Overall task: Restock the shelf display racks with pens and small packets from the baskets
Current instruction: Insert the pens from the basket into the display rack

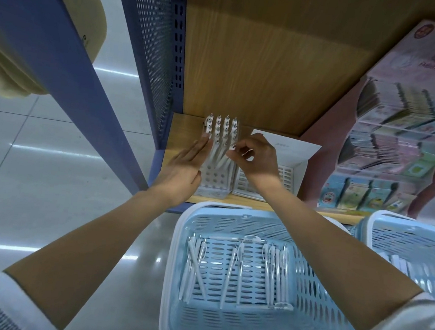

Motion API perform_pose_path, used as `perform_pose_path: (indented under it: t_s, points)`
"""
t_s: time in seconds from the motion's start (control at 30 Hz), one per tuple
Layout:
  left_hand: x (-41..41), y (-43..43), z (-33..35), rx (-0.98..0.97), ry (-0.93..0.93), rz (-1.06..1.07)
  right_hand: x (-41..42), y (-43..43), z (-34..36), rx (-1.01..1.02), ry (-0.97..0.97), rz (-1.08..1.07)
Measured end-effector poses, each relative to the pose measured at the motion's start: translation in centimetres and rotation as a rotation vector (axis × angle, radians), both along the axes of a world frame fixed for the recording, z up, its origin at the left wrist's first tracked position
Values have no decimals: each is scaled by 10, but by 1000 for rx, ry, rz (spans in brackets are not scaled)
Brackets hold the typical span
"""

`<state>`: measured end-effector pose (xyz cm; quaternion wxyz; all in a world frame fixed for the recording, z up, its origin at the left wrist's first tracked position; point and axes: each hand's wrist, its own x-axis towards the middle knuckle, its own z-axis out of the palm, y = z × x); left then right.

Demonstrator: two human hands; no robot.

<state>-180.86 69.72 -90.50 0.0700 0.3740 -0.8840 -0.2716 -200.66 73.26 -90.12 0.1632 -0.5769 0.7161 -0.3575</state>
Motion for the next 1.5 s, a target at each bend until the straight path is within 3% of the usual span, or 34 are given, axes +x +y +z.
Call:
perform_pose_path:
  t_s: [0.7, 0.97, 1.1, 1.2, 1.3, 1.4, 1.5]
  points:
    - [1, 3, 0, 59, 96, 47, 2, -4, -12, 104, 38, 56]
    - [16, 43, 27, 115, 116, -21, 19, 45, 47, -44, -169, 63]
    - [24, 70, 22, 124, 101, -161, 44, 97, 61, 153, -409, 186]
    - [34, 78, 15, 131, 147, -153, 59, 132, 43, 291, -428, 224]
    - [37, 80, 11, 148, 185, -136, 67, 149, 7, 530, -587, 199]
    - [37, 81, 8, 177, 210, -111, 72, 156, -44, 856, -665, 33]
    - [37, 81, 7, 168, 232, -115, 91, 157, -77, 892, -776, -146]
